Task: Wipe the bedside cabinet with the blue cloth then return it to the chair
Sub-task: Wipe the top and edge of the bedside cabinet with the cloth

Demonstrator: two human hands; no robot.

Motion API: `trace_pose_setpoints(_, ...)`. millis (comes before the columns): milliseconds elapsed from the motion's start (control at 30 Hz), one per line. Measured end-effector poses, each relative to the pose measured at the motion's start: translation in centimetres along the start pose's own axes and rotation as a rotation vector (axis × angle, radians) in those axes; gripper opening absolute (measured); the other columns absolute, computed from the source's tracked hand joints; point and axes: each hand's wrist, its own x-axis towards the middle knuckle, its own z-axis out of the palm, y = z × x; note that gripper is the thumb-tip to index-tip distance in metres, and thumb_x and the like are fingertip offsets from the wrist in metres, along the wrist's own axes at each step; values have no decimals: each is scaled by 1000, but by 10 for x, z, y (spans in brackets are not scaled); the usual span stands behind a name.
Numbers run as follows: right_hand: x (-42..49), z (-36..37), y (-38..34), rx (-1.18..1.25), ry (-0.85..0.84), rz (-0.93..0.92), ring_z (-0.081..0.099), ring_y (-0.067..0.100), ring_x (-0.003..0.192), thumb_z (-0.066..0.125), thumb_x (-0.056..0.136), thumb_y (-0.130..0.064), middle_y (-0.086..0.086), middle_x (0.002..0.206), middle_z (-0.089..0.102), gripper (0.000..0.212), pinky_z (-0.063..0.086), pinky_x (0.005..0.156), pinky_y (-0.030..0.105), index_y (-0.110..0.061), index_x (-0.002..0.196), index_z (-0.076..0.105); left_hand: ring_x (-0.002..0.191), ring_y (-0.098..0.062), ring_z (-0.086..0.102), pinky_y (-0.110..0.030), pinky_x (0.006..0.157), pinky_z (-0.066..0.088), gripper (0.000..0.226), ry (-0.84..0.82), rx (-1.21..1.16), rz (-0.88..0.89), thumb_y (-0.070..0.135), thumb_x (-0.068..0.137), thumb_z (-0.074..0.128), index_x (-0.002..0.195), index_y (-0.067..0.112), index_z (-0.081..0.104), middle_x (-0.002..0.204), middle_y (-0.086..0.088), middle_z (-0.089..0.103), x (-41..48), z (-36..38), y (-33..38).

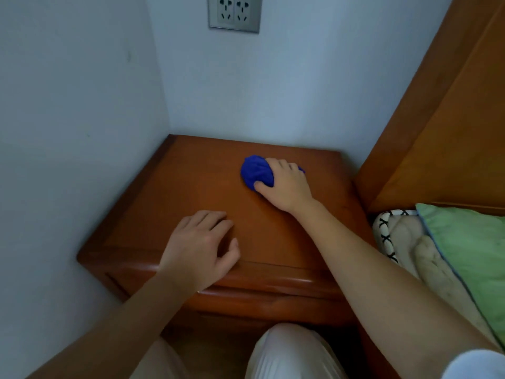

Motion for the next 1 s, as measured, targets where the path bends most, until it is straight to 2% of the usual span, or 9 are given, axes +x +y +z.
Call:
trace_pose_setpoints(300,-100,-19,-14,28,-5,-58,44,23,136,58,92,-58,-3,147,52,67,33,112,38,-27,150,42,118,-21,59,-40,97,45,48,-32,1,-50,46,93,45,118,15,71,126,-4,67,-6,-5,3)
trace_pose_setpoints(467,-124,-16,-19,-11,22,-71,45,24,134,56,93,-58,-3,146,52,66,34,112,39,-26,149,42,126,-26,55,-42,102,41,48,-20,68,13,44,95,46,126,14,66,134,-6,62,-42,-14,-32)
trace_pose_setpoints(700,-90,-13,-15,29,-18,-85,48,23,130,59,88,-61,-5,141,54,65,37,107,39,-31,144,45,126,-32,54,-47,103,41,48,15,143,-21,40,93,47,129,12,63,137,-11,59,-52,-9,-52)
trace_pose_setpoints(867,-39,0,-21,7,-4,-37,51,30,125,59,88,-61,1,136,58,64,40,102,43,-27,141,49,124,-32,56,-46,101,42,47,72,128,-17,40,91,50,126,12,65,135,-11,60,-52,-5,-53)
trace_pose_setpoints(1000,0,14,-34,-23,6,3,50,33,126,56,88,-62,6,138,57,66,39,103,44,-24,142,48,123,-32,58,-47,102,43,47,124,118,1,38,89,50,124,10,66,134,-12,62,-51,-1,-54)
